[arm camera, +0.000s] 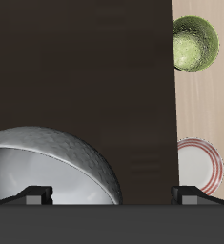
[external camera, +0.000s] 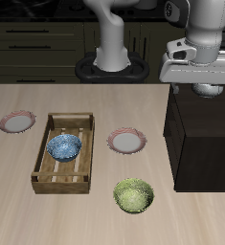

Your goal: Place the white bowl onto the plate that is in the table center

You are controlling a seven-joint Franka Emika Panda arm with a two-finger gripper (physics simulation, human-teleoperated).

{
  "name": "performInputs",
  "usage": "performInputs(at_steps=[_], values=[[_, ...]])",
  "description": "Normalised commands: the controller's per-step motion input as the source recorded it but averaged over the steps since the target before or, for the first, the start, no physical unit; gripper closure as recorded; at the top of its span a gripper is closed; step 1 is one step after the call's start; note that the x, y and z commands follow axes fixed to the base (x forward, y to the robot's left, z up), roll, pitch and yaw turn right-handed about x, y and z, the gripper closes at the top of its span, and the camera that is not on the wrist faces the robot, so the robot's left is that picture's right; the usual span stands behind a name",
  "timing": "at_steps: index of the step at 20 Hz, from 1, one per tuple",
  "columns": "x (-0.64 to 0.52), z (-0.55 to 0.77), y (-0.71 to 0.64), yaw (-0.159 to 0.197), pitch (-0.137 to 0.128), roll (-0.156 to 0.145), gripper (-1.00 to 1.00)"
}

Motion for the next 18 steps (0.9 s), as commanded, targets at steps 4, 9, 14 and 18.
performInputs(at_steps=[4, 9, 14, 18], values=[[-0.11, -0.13, -0.07, -0.05, 0.014, 0.062, 1.0], [-0.12, 0.07, 0.02, -0.008, -0.016, 0.032, 1.0], [-0.01, 0.11, -0.09, -0.017, -0.012, 0.013, 1.0], [-0.12, 0.21, -0.14, -0.039, -0.019, 0.026, 1.0]])
